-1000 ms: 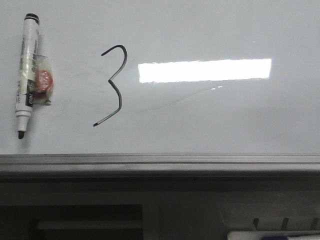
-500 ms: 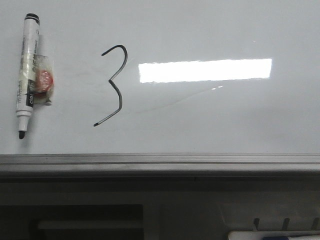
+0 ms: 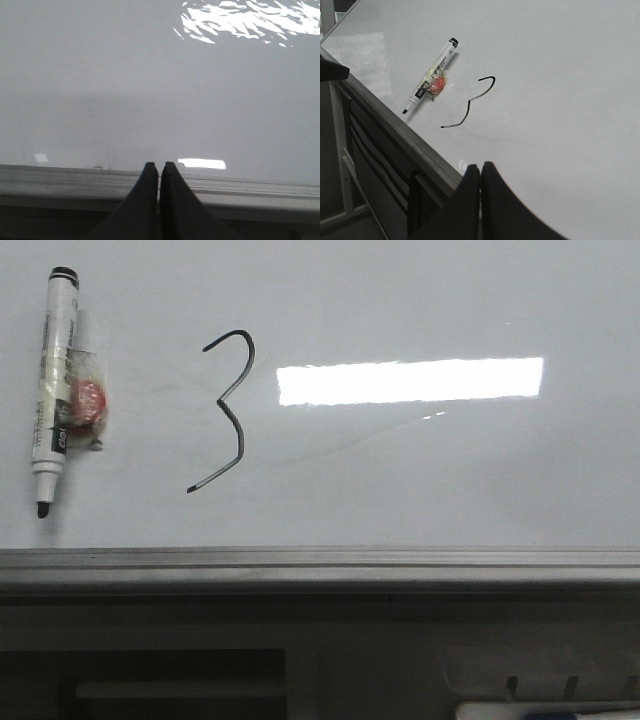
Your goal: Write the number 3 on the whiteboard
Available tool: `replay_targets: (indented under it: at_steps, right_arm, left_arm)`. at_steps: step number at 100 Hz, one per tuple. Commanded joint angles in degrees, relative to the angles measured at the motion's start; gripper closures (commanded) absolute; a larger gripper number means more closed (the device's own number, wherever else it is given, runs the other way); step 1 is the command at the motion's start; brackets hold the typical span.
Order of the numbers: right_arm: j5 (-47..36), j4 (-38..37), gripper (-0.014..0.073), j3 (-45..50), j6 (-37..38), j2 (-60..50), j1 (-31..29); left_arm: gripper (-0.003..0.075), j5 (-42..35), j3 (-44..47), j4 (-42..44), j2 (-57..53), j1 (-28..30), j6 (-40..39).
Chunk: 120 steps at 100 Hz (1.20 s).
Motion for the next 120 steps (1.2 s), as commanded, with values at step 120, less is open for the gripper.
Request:
replay_targets:
  at_steps: [120]
  right_arm:
    - [-5.51, -14.2, 0.0636, -1.67, 16.3, 0.1, -24.51]
  left_arm:
    - [0.0741, -2.73, 0.61, -0.04, -1.39, -0.5, -0.47]
